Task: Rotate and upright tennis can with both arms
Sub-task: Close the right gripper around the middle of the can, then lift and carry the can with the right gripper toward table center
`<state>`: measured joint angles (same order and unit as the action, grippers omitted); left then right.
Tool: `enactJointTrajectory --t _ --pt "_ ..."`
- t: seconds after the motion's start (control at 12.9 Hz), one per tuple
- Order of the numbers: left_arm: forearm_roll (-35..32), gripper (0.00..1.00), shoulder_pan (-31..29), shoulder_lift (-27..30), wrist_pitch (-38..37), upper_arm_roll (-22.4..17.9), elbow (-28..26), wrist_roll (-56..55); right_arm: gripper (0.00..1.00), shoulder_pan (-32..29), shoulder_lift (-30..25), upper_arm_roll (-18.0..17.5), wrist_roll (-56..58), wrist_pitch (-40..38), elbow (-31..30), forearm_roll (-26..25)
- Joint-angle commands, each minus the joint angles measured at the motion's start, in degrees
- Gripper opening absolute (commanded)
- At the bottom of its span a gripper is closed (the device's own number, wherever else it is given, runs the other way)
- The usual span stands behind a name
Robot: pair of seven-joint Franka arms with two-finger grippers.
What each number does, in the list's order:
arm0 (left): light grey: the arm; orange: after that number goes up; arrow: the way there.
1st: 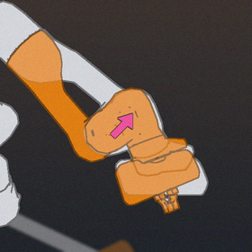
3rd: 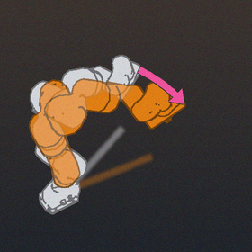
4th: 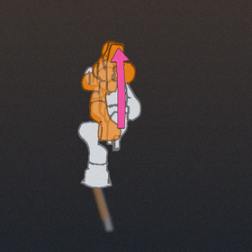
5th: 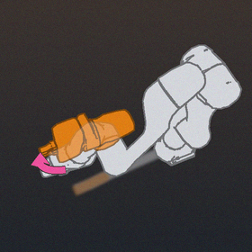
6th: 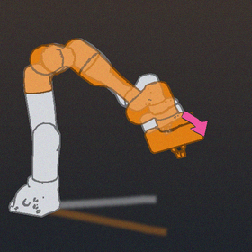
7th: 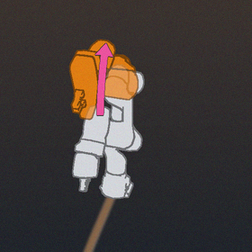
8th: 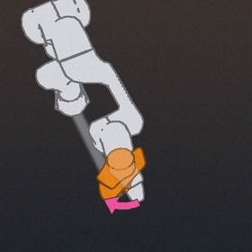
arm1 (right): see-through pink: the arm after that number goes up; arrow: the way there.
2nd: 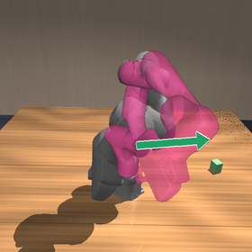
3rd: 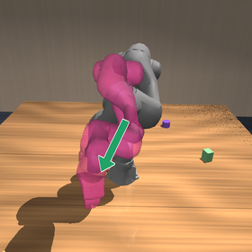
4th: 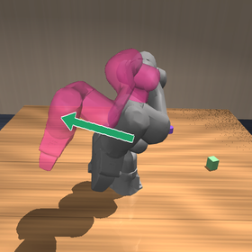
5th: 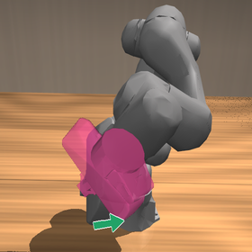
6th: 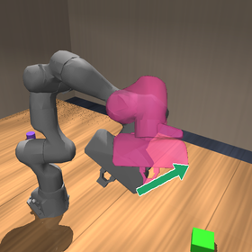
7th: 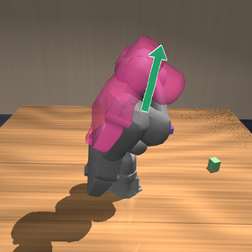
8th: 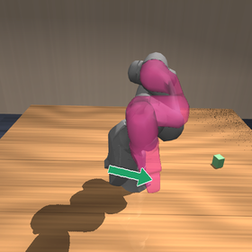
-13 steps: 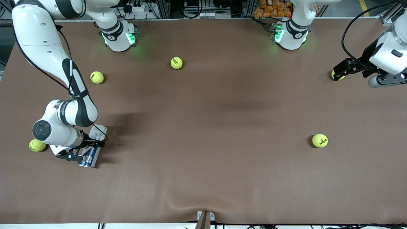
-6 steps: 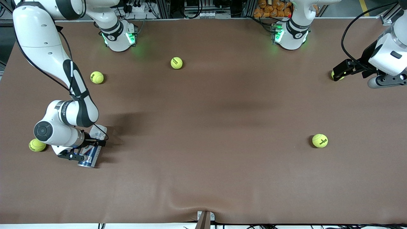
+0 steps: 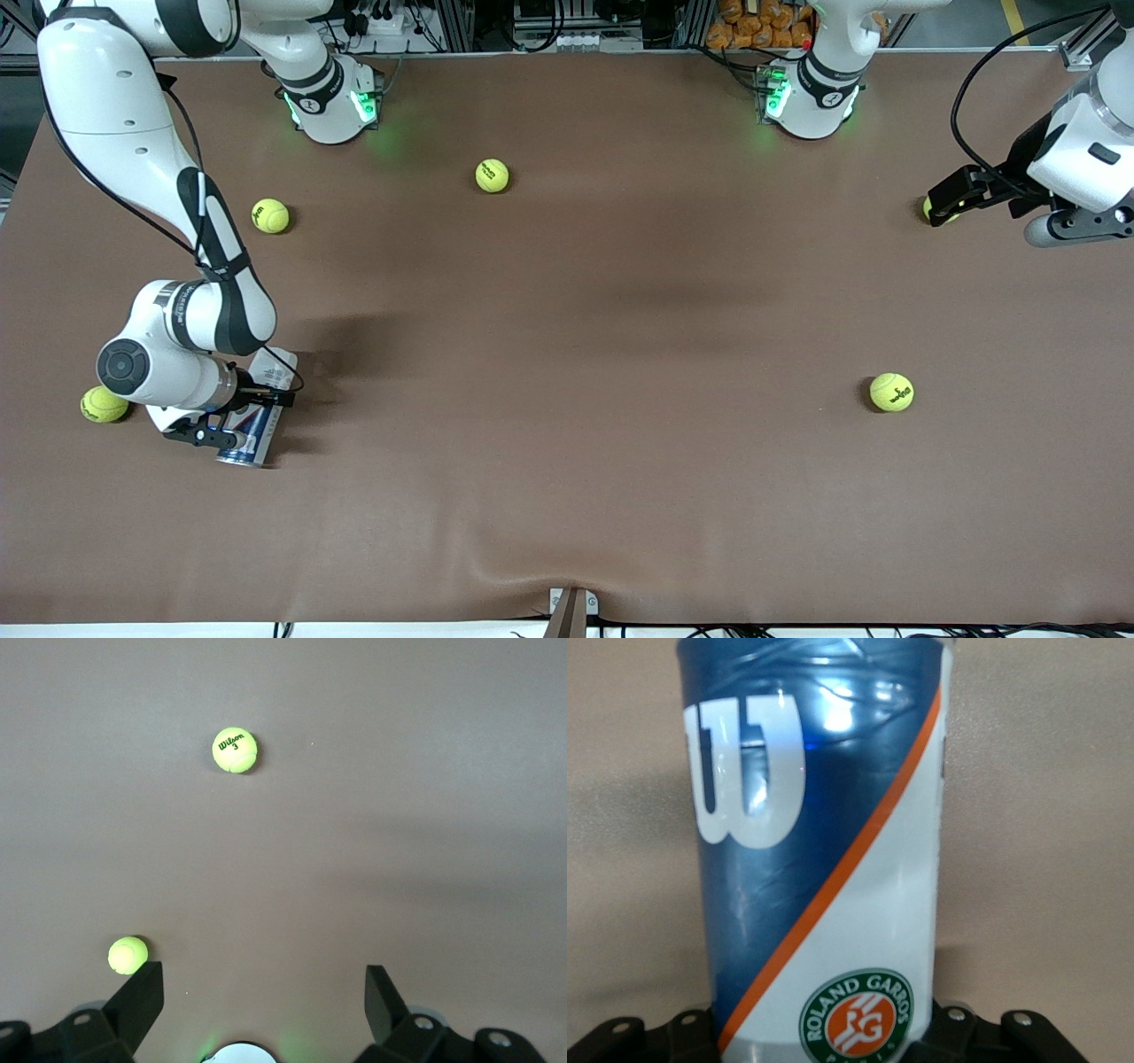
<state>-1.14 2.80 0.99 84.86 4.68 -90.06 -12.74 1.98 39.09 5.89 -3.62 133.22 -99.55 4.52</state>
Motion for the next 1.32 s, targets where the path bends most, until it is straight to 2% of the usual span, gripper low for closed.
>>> enactJointTrajectory --t 0.0,0.31,0.54,0.78,1.01,1.24 --pt "-0.6 1.00 -0.2 -0.6 0.2 0.2 0.8 -0.3 0.59 0.4 -0.4 0.2 0.9 -1.5 0.4 0.6" --pt "-0.6 1.00 -0.5 -0.5 0.2 0.3 0.7 -0.2 0.60 2.1 -5.4 0.2 1.0 -8.2 1.0 0.6" --pt "-0.6 1.00 -0.6 -0.5 0.2 0.2 0.7 -0.2 0.64 5.4 -8.3 0.1 1.8 -15.2 5.5 0.7" --pt "-0.6 1.00 -0.6 -0.5 0.1 0.3 0.7 -0.4 0.64 10.3 -9.0 0.1 8.4 -18.9 10.9 0.7" --pt "-0.6 1.00 -0.6 -0.5 0.1 0.2 0.7 -0.4 0.67 17.3 -8.9 0.1 11.2 -19.0 15.0 0.2" --pt "-0.6 1.00 -0.6 -0.6 0.1 0.2 0.6 -0.5 0.67 24.6 -8.9 0.2 11.4 -19.0 16.0 -1.3"
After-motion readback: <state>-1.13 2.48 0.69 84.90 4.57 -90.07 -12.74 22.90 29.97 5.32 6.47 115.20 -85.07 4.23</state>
